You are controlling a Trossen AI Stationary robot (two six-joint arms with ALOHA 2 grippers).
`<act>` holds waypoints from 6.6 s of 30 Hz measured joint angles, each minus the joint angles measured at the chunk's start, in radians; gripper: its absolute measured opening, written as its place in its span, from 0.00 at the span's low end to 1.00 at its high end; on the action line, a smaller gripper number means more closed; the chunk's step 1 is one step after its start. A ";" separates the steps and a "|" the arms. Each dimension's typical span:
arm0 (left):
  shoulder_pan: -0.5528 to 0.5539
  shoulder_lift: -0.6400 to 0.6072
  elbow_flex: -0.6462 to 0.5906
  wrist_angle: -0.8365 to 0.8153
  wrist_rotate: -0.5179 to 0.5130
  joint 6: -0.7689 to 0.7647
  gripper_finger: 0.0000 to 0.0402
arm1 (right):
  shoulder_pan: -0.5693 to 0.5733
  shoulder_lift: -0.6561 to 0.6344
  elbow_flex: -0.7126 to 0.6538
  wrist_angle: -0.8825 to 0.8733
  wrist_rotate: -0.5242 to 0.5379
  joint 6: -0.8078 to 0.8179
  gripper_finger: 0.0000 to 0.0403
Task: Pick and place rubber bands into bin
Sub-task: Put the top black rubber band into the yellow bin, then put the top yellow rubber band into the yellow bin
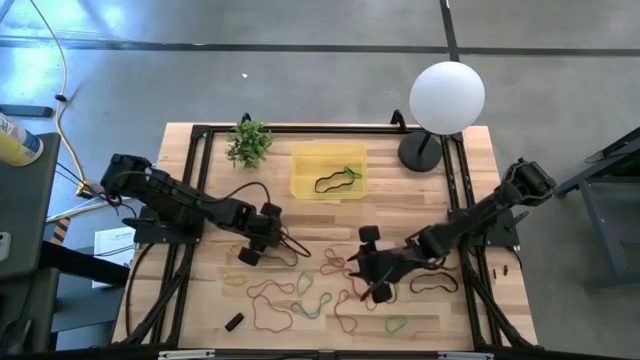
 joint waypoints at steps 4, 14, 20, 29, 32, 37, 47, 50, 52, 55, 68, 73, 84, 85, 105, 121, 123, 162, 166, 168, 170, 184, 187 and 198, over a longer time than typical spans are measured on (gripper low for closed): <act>0.000 0.018 0.000 0.017 0.007 -0.001 0.31 | 0.015 0.000 0.000 -0.007 0.022 0.001 0.37; 0.000 0.022 0.000 0.018 -0.004 0.006 0.07 | 0.027 0.000 0.000 -0.012 0.059 0.012 0.36; 0.000 0.022 0.001 0.025 -0.037 0.007 0.04 | 0.027 0.000 0.000 -0.040 0.060 0.041 0.34; 0.000 0.022 0.121 0.027 -0.084 0.080 0.01 | 0.027 0.000 0.000 -0.132 0.109 0.091 0.33; 0.000 0.022 0.189 0.025 -0.117 0.140 0.01 | 0.027 0.000 0.000 -0.193 0.134 0.140 0.33; 0.012 0.022 0.315 0.009 -0.209 0.257 0.00 | 0.036 0.000 0.000 -0.259 0.178 0.194 0.33; 0.205 0.022 0.504 -0.014 -0.217 0.399 0.00 | 0.055 0.000 0.000 -0.291 0.232 0.226 0.33; 0.280 0.022 0.526 -0.019 -0.215 0.415 0.00 | 0.060 0.000 0.000 -0.295 0.250 0.226 0.33; 0.330 0.022 0.527 -0.016 -0.210 0.419 0.00 | 0.059 0.000 0.000 -0.295 0.257 0.226 0.33; 0.413 0.022 0.527 -0.015 -0.175 0.419 0.00 | 0.059 0.000 0.000 -0.295 0.268 0.223 0.33; 0.588 0.098 0.524 0.068 0.065 0.421 0.00 | 0.054 0.000 0.000 -0.300 0.306 0.218 0.33; 0.598 0.185 0.524 0.134 0.115 0.420 0.00 | 0.049 0.000 0.000 -0.302 0.309 0.222 0.33; 0.603 0.339 0.524 0.221 0.102 0.389 0.02 | 0.049 0.000 0.000 -0.305 0.321 0.222 0.33; 0.603 0.340 0.524 0.218 0.101 0.390 0.02 | 0.049 0.000 0.000 -0.305 0.322 0.222 0.33; 0.587 0.240 0.609 -0.117 0.216 0.436 0.37 | 0.032 0.000 0.000 -0.317 0.359 0.218 0.33; 0.209 -0.063 0.663 -0.649 -0.092 0.282 0.32 | -0.064 0.000 0.000 -0.293 0.338 0.136 0.33; 0.142 -0.082 0.663 -0.707 -0.142 0.219 0.32 | -0.070 0.000 0.000 -0.294 0.331 0.128 0.33; -0.406 -0.139 0.166 -0.706 -0.208 -1.097 0.32 | -0.197 0.000 -0.001 -0.195 0.192 -0.051 0.33; -0.406 -0.160 0.121 -0.642 -0.212 -1.109 0.32 | -0.213 0.000 -0.001 -0.172 0.153 -0.067 0.33; -0.406 -0.168 0.091 -0.617 -0.210 -1.120 0.32 | -0.218 0.000 -0.001 -0.162 0.132 -0.075 0.33; -0.406 -0.171 0.060 -0.602 -0.205 -1.133 0.32 | -0.219 0.000 -0.001 -0.156 0.121 -0.089 0.33; -0.406 -0.237 -0.091 -0.455 -0.186 -1.163 0.32 | -0.219 0.000 -0.001 -0.133 0.099 -0.109 0.33; -0.406 -0.254 -0.122 -0.426 -0.185 -1.171 0.32 | -0.219 0.000 -0.001 -0.122 0.099 -0.116 0.33; -0.406 -0.270 -0.205 -0.312 -0.176 -1.187 0.32 | -0.219 0.000 -0.001 -0.115 0.099 -0.116 0.33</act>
